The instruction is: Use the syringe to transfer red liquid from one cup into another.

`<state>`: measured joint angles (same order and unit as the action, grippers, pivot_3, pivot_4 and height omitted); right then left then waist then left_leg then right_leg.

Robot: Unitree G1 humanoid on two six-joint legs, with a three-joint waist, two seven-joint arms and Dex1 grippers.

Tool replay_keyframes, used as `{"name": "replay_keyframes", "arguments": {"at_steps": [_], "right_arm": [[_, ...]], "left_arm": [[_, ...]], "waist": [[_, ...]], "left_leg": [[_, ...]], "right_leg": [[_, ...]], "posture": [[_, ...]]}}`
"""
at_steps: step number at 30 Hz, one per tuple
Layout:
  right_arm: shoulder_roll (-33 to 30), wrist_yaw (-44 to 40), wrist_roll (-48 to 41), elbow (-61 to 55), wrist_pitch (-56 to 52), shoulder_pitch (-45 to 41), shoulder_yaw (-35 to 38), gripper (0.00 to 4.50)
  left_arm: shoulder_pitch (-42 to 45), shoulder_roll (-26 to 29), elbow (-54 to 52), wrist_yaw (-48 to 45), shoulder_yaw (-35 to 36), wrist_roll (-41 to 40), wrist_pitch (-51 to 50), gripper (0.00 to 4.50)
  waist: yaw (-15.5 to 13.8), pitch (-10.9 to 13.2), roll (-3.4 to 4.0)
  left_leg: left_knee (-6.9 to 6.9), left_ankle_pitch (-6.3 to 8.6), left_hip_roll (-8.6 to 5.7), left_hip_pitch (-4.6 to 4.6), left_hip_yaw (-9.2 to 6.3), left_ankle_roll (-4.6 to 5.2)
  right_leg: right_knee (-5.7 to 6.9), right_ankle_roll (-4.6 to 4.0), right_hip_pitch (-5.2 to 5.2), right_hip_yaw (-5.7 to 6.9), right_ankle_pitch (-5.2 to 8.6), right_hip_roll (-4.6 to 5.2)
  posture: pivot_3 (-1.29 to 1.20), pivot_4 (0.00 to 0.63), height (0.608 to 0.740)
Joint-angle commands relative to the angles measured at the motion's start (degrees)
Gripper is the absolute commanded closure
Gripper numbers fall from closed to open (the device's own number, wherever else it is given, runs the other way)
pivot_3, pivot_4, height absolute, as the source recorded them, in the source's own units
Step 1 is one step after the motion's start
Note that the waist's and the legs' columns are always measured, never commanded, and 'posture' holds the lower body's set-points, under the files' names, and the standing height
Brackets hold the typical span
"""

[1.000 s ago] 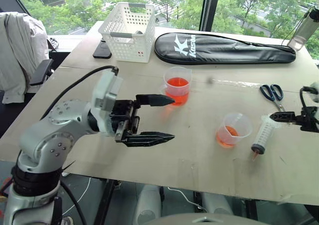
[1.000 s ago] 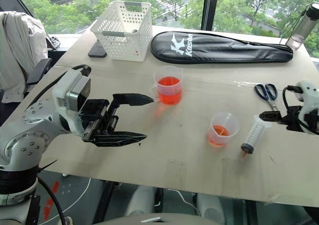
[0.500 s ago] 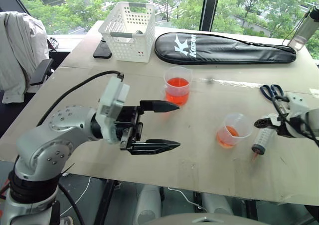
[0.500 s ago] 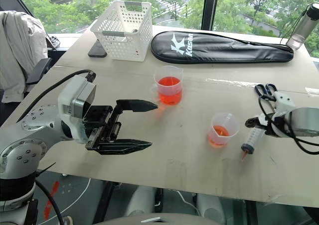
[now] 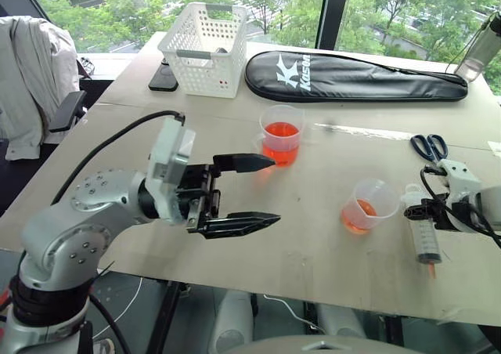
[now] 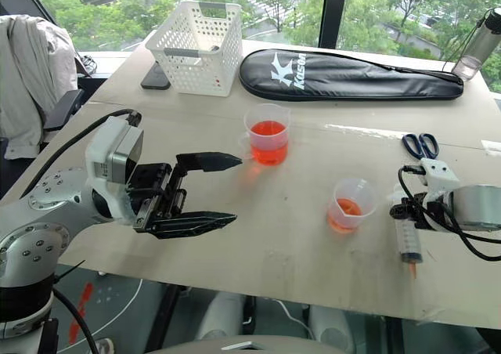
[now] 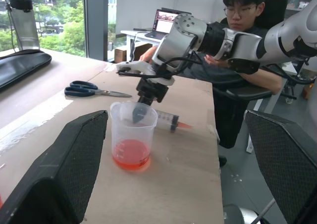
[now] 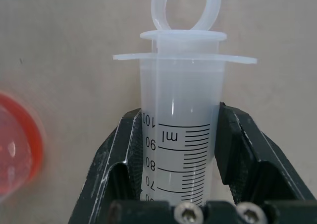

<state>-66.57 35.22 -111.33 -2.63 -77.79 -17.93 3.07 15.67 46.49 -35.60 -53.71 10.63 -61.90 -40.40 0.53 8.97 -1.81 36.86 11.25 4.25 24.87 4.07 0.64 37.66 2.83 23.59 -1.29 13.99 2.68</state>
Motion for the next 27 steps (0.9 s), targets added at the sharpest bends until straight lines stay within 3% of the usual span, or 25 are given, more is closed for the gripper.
{"name": "replay_keyframes", "arguments": {"at_steps": [1,4,6,9,14,20,23,27], "right_arm": [[-6.87,-15.94,4.38,-5.07,-1.08,-3.53,11.77,2.90],[-8.20,-23.56,5.15,-6.17,2.00,-6.02,17.27,2.90],[-5.48,-24.96,4.52,-7.58,7.34,-10.21,18.18,2.90],[6.26,-24.87,9.42,-10.06,18.66,-20.72,16.03,2.90],[27.05,-25.81,28.67,-9.88,31.87,-32.79,6.73,2.90],[44.11,-33.87,55.94,-4.82,46.86,-37.12,-5.88,2.91],[50.15,-36.51,62.71,-2.45,50.88,-36.06,-8.40,2.92],[53.34,-42.85,76.74,2.07,58.83,-33.62,-14.86,2.92]], "left_arm": [[0.67,-1.07,0.83,3.26,0.12,0.27,-0.06,0.00],[2.66,-2.53,2.21,5.52,-0.76,0.14,-0.88,0.00],[5.39,-3.62,4.52,6.63,-1.03,-0.43,-1.60,0.00],[11.22,-5.85,9.94,9.00,-0.66,-1.23,-2.63,0.00],[17.06,-7.62,17.80,11.29,0.75,2.26,-1.26,0.00],[20.99,-4.45,28.64,14.66,2.79,13.41,2.94,0.00],[22.68,-2.33,32.65,15.95,3.79,16.81,3.17,0.00],[27.40,0.67,37.06,16.47,4.82,19.36,1.81,0.00]], "waist": [[0.16,0.02,0.04],[0.13,0.01,0.01],[0.07,-0.01,-0.05],[0.52,0.05,-0.09],[0.41,0.06,-0.08],[0.20,0.07,-0.06],[0.17,0.06,-0.05],[0.11,0.05,-0.10]], "left_leg": [[0.00,0.00,0.00,-0.01,-0.01,0.00],[-0.02,0.00,0.03,-0.03,-0.03,0.00],[-0.03,0.00,0.06,-0.03,-0.08,0.00],[0.02,0.00,0.07,-0.06,-0.06,-0.01],[0.02,0.00,0.03,0.03,-0.10,-0.01],[-0.17,0.00,0.04,0.33,-0.13,-0.01],[-0.08,-0.01,0.04,1.00,-0.15,-0.02],[-0.02,-0.01,0.04,1.20,-0.17,-0.03]], "right_leg": [[0.01,0.01,0.00,0.00,0.01,0.00],[0.01,0.19,0.02,0.03,0.12,-0.03],[-0.01,0.19,0.01,0.10,0.13,-0.06],[-0.01,0.23,0.00,0.03,0.12,-0.10],[0.00,0.34,0.13,-0.18,-0.20,-0.22],[0.02,0.29,0.49,-0.09,-0.22,-0.23],[0.09,0.30,1.11,-0.04,-0.24,-0.22],[0.06,0.30,1.21,0.11,-0.24,-0.16]], "posture": [[0.00,0.150,0.724],[0.00,0.150,0.724],[0.00,0.150,0.724],[0.00,0.150,0.724],[0.00,0.150,0.724],[0.00,0.150,0.724],[0.00,0.150,0.724],[0.00,0.150,0.724]]}}
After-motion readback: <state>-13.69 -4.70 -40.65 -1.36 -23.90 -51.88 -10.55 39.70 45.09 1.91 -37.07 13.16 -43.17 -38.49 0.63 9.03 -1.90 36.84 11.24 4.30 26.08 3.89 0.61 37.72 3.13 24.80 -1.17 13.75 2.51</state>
